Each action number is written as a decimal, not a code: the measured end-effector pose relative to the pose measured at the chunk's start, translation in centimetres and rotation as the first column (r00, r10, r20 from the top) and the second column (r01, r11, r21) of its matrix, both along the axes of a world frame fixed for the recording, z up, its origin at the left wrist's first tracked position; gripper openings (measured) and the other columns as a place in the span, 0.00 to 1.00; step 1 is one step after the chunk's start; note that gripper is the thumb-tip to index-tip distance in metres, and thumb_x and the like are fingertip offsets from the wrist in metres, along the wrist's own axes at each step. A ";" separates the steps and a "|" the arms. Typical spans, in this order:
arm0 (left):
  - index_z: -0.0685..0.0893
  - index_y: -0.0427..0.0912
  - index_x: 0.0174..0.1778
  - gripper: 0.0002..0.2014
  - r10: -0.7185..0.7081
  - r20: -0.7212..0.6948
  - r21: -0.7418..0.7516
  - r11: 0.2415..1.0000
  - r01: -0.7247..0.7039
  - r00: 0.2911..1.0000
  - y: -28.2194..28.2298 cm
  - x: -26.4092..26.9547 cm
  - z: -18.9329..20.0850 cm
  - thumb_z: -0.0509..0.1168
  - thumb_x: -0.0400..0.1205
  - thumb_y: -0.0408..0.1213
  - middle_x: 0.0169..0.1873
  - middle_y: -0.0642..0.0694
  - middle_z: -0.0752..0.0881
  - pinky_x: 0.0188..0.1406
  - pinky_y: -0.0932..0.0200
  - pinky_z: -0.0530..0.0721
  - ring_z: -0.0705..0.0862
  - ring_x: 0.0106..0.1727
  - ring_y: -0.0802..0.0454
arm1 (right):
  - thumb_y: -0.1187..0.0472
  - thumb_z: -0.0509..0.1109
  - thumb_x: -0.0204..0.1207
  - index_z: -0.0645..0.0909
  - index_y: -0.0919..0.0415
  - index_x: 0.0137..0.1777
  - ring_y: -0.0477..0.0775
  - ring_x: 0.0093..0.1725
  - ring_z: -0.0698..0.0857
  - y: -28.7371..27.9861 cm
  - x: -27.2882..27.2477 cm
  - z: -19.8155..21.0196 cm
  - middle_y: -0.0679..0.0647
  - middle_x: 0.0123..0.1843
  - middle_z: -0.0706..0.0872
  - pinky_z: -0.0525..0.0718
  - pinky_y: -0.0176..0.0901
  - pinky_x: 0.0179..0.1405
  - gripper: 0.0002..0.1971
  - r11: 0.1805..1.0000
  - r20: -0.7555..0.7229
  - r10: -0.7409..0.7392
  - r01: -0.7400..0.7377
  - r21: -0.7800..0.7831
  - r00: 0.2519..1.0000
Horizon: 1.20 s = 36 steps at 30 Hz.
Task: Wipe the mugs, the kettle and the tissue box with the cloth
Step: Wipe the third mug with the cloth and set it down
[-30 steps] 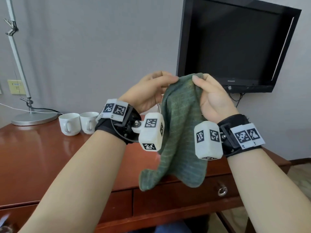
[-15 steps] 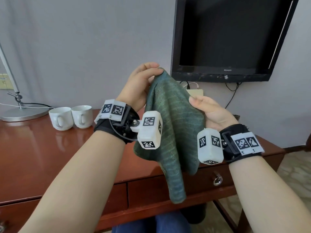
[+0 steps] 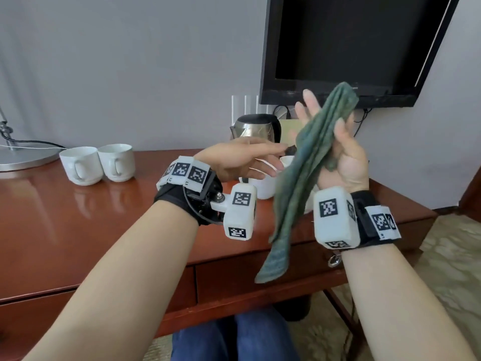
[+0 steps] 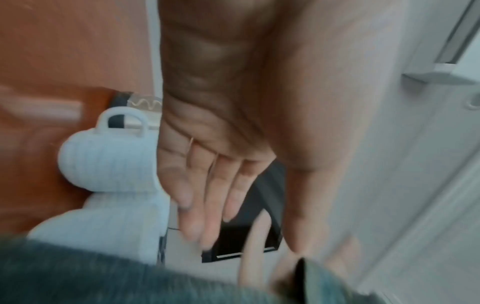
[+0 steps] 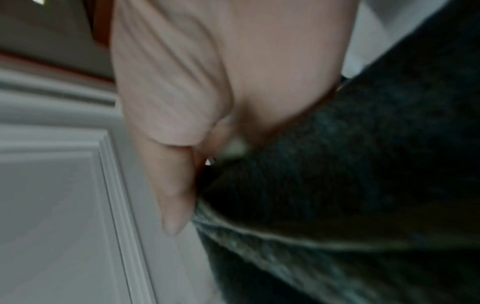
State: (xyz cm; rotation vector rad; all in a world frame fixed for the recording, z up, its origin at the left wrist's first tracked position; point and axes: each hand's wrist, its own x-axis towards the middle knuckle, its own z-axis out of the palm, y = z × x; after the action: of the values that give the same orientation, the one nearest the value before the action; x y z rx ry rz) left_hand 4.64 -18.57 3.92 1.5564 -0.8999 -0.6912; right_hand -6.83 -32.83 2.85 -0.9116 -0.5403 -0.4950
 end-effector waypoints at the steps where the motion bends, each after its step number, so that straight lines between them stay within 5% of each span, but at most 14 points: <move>1: 0.83 0.41 0.53 0.12 0.095 0.006 0.006 0.995 -0.095 0.995 0.0 0.4 -0.4 0.72 0.80 0.45 0.43 0.45 0.88 0.41 0.62 0.84 0.86 0.38 0.55 | 0.59 0.70 0.77 0.58 0.51 0.81 0.61 0.79 0.69 -0.5 -0.3 -0.6 0.57 0.76 0.76 0.75 0.59 0.73 0.35 1.000 -0.012 -0.015 0.015 0.021 1.000; 4: 0.81 0.40 0.53 0.07 0.392 0.020 -0.108 0.916 -0.387 0.920 0.0 1.5 -1.9 0.70 0.81 0.35 0.41 0.47 0.85 0.42 0.62 0.82 0.83 0.37 0.56 | 0.55 0.63 0.80 0.60 0.51 0.82 0.63 0.72 0.78 -1.7 -1.1 -2.4 0.56 0.68 0.83 0.73 0.65 0.72 0.30 0.991 -0.144 -0.059 0.076 0.113 0.988; 8: 0.81 0.41 0.51 0.06 0.485 0.292 -0.151 0.874 -0.461 0.824 -1.0 1.7 -3.3 0.68 0.81 0.29 0.43 0.49 0.81 0.32 0.73 0.80 0.80 0.38 0.58 | 0.48 0.58 0.82 0.62 0.56 0.81 0.57 0.49 0.88 -2.6 -2.1 -3.9 0.58 0.54 0.88 0.88 0.54 0.46 0.29 0.989 -0.299 -0.076 0.110 0.097 0.951; 10: 0.81 0.39 0.60 0.14 0.448 0.505 -0.066 0.872 -0.484 0.738 -1.6 2.1 -3.7 0.69 0.79 0.33 0.53 0.44 0.80 0.47 0.70 0.83 0.82 0.48 0.52 | 0.48 0.54 0.85 0.66 0.53 0.79 0.54 0.34 0.85 -2.7 -2.4 -4.3 0.59 0.45 0.86 0.85 0.43 0.29 0.24 0.996 -0.392 -0.079 0.086 0.000 0.917; 11: 0.81 0.39 0.65 0.19 0.405 0.607 -0.003 0.861 -0.508 0.683 -2.0 2.4 -3.8 0.70 0.77 0.37 0.60 0.42 0.79 0.60 0.59 0.82 0.82 0.57 0.46 | 0.49 0.53 0.86 0.67 0.49 0.78 0.52 0.28 0.81 -2.6 -2.4 -4.4 0.59 0.41 0.84 0.80 0.40 0.23 0.21 0.998 -0.433 -0.068 0.058 -0.036 0.899; 12: 0.80 0.39 0.68 0.23 0.335 0.699 0.072 0.846 -0.529 0.632 -2.3 2.6 -4.1 0.70 0.76 0.40 0.66 0.41 0.78 0.68 0.49 0.78 0.79 0.65 0.42 | 0.51 0.52 0.87 0.68 0.44 0.77 0.51 0.24 0.77 -2.5 -2.3 -4.5 0.59 0.36 0.81 0.77 0.37 0.19 0.19 0.997 -0.468 -0.064 0.034 -0.072 0.882; 14: 0.78 0.43 0.74 0.25 0.172 0.790 0.214 0.822 -0.528 0.588 -3.1 3.0 -4.6 0.69 0.80 0.42 0.74 0.43 0.75 0.75 0.46 0.70 0.73 0.75 0.42 | 0.55 0.51 0.88 0.72 0.38 0.70 0.49 0.19 0.71 -2.2 -1.9 -4.7 0.57 0.31 0.76 0.71 0.34 0.16 0.16 0.984 -0.525 -0.104 0.012 -0.176 0.845; 19: 0.83 0.38 0.67 0.19 0.149 0.731 0.230 0.865 -0.446 0.666 -4.2 4.1 -5.3 0.56 0.87 0.44 0.68 0.40 0.82 0.67 0.50 0.78 0.79 0.67 0.41 | 0.56 0.49 0.90 0.75 0.43 0.62 0.45 0.16 0.63 -1.9 -1.0 -5.3 0.53 0.26 0.65 0.60 0.31 0.13 0.13 0.942 -0.594 -0.193 -0.021 -0.334 0.781; 21: 0.85 0.33 0.60 0.19 0.263 0.689 0.094 0.892 -0.443 0.676 -4.0 4.8 -5.2 0.54 0.83 0.38 0.65 0.36 0.82 0.67 0.44 0.78 0.79 0.65 0.39 | 0.57 0.49 0.90 0.73 0.44 0.65 0.45 0.16 0.63 -2.1 -0.6 -5.6 0.54 0.27 0.63 0.60 0.31 0.13 0.13 0.933 -0.602 -0.212 -0.024 -0.359 0.770; 23: 0.86 0.38 0.62 0.23 0.214 0.721 0.127 0.894 -0.430 0.659 -3.5 5.9 -5.3 0.56 0.75 0.40 0.70 0.41 0.80 0.74 0.43 0.72 0.74 0.72 0.40 | 0.56 0.50 0.90 0.70 0.44 0.72 0.45 0.16 0.63 -2.2 -0.3 -5.8 0.54 0.28 0.63 0.61 0.32 0.13 0.16 0.930 -0.603 -0.205 -0.039 -0.366 0.771; 27: 0.70 0.43 0.80 0.35 -0.285 0.876 0.445 0.790 -0.423 0.389 -2.7 7.5 -5.5 0.68 0.73 0.31 0.78 0.46 0.70 0.85 0.51 0.45 0.56 0.86 0.47 | 0.57 0.50 0.89 0.66 0.38 0.77 0.45 0.17 0.63 -2.2 0.0 -5.5 0.54 0.28 0.65 0.61 0.33 0.14 0.20 0.927 -0.591 -0.194 -0.050 -0.371 0.783; 29: 0.67 0.43 0.80 0.38 -0.405 0.879 0.477 0.762 -0.437 0.253 -2.7 8.1 -5.3 0.72 0.72 0.30 0.77 0.45 0.70 0.83 0.53 0.37 0.57 0.85 0.47 | 0.57 0.50 0.89 0.67 0.34 0.76 0.46 0.17 0.63 -2.1 0.2 -5.4 0.54 0.27 0.66 0.61 0.33 0.14 0.20 0.923 -0.582 -0.186 -0.063 -0.381 0.792; 33: 0.74 0.39 0.71 0.33 -0.454 0.885 0.451 0.784 -0.427 0.100 -3.0 8.7 -5.2 0.78 0.72 0.43 0.69 0.43 0.77 0.84 0.51 0.48 0.70 0.75 0.45 | 0.56 0.50 0.89 0.71 0.41 0.72 0.46 0.16 0.63 -1.9 0.6 -5.4 0.54 0.27 0.67 0.63 0.32 0.14 0.17 0.921 -0.582 -0.180 -0.072 -0.382 0.793; 36: 0.78 0.37 0.63 0.24 -0.428 0.898 0.431 0.816 -0.385 0.099 -3.2 8.6 -5.0 0.76 0.75 0.41 0.62 0.43 0.81 0.82 0.47 0.60 0.76 0.68 0.44 | 0.57 0.50 0.89 0.69 0.41 0.74 0.47 0.16 0.64 -1.7 0.6 -5.5 0.55 0.27 0.67 0.64 0.33 0.14 0.17 0.919 -0.579 -0.191 -0.062 -0.389 0.793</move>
State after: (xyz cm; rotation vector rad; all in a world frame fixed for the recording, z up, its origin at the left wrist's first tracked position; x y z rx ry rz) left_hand 13.26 -21.76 -1.07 2.6883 -1.8627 0.3984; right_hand -6.21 -34.52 -2.69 -1.4089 -0.0008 -0.1242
